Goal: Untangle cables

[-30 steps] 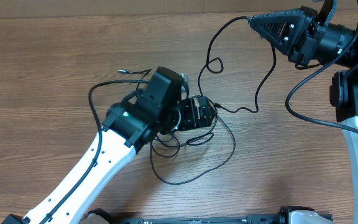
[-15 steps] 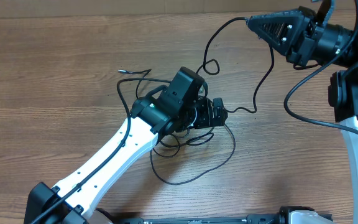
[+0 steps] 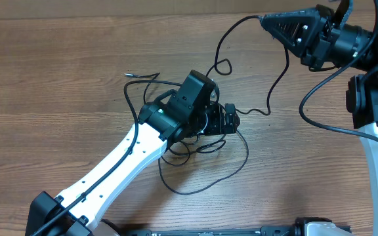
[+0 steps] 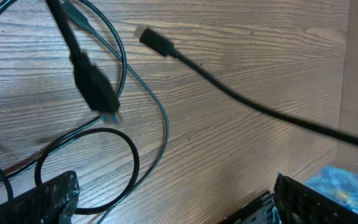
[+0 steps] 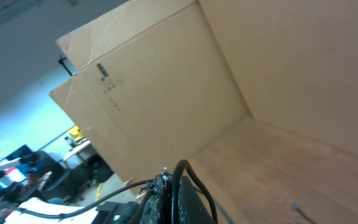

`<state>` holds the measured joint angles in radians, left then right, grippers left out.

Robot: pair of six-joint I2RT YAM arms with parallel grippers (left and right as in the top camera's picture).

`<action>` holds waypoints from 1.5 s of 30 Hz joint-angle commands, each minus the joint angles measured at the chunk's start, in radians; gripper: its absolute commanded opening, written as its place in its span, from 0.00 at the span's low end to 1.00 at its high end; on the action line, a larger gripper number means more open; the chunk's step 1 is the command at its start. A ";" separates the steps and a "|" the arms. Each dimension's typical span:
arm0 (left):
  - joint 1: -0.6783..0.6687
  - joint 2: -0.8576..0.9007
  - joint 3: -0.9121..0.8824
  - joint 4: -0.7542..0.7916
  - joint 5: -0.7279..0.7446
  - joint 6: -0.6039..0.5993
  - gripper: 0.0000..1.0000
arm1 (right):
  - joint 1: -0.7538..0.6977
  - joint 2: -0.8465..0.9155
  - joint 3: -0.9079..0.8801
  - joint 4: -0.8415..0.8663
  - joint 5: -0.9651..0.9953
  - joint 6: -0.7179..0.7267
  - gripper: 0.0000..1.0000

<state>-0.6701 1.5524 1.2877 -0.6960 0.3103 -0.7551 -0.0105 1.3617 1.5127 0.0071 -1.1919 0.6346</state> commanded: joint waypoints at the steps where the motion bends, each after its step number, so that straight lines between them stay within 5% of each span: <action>1: 0.004 0.002 0.015 -0.006 -0.029 0.031 1.00 | 0.002 0.010 0.026 0.000 0.055 -0.078 0.04; 14: 0.004 0.003 0.015 -0.006 -0.032 0.030 1.00 | 0.002 0.103 0.026 -0.017 0.258 -0.351 0.04; 32: 0.004 0.003 0.015 -0.006 -0.032 0.030 0.99 | 0.002 0.235 0.026 -0.009 0.734 -0.470 0.04; 45: 0.004 0.003 0.015 -0.006 -0.032 0.030 1.00 | -0.066 0.372 0.026 0.177 0.755 -0.479 0.04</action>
<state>-0.6697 1.5524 1.2877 -0.7029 0.2897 -0.7479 -0.0597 1.6966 1.5127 0.1505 -0.4557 0.1596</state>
